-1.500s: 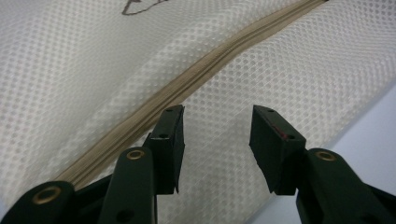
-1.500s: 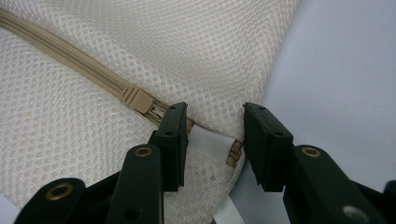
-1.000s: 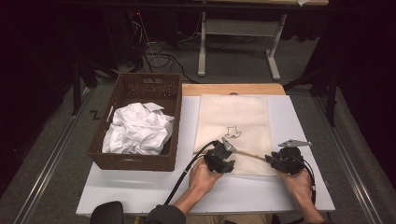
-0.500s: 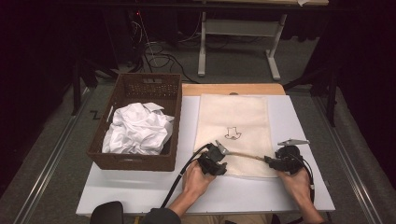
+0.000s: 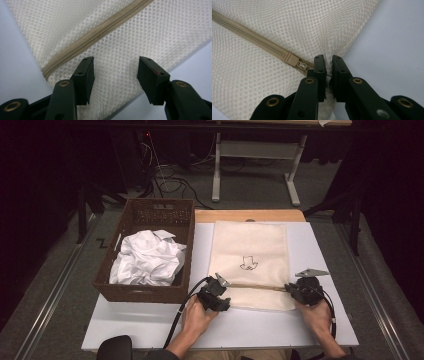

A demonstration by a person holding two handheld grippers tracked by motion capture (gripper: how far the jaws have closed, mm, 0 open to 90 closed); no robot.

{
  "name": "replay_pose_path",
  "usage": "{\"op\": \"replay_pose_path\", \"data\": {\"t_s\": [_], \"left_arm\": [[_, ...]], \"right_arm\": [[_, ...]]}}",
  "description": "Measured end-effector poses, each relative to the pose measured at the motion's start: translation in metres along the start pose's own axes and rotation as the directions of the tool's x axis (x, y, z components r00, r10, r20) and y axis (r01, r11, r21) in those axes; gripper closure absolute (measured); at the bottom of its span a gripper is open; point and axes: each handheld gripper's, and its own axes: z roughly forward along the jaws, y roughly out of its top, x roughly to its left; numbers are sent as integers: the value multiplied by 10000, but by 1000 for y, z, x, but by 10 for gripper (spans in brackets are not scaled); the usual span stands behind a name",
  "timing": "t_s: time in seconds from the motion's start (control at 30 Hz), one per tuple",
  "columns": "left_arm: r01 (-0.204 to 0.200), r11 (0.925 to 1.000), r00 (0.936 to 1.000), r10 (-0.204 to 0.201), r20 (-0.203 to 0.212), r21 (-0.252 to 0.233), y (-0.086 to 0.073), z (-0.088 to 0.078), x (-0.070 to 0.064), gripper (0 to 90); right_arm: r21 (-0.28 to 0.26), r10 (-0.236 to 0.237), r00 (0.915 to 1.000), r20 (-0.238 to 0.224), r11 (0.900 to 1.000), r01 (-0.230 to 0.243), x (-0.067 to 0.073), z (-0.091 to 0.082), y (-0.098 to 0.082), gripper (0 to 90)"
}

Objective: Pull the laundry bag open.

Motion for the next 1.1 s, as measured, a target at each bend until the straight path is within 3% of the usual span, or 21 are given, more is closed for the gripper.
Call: {"op": "replay_pose_path", "data": {"t_s": [0.13,0.27,0.47,0.67,0.73,0.9,1.0,1.1], "left_arm": [[161,9998,9998,-160,-74,69,-3,-3,5,471],[67,9997,9998,-71,-177,-216,-2,-4,4,476],[-198,9943,9990,238,375,-1047,18,-3,-10,499],[-653,9909,9941,748,780,-1180,44,10,-30,544],[-631,9908,9924,750,977,-1202,49,16,-32,554],[-1089,9833,9839,1276,1250,-1460,57,25,-39,578],[-840,9841,9826,1079,1512,-1565,59,30,-38,582],[-675,9883,9827,895,1623,-1368,62,34,-39,584]], "right_arm": [[-112,-12,9999,-173,9999,10,0,3,2,844],[-242,-114,9994,-340,9997,106,0,3,3,842],[-297,-315,9979,-558,9991,299,5,3,3,841],[-340,-325,9973,-661,9990,303,4,3,3,840],[-347,-382,9971,-665,9988,359,4,3,3,840],[-225,-339,9971,-679,9992,325,3,3,2,841],[-224,-352,9970,-692,9992,337,3,3,2,841],[-201,-347,9971,-672,9992,334,3,3,2,841]]}}
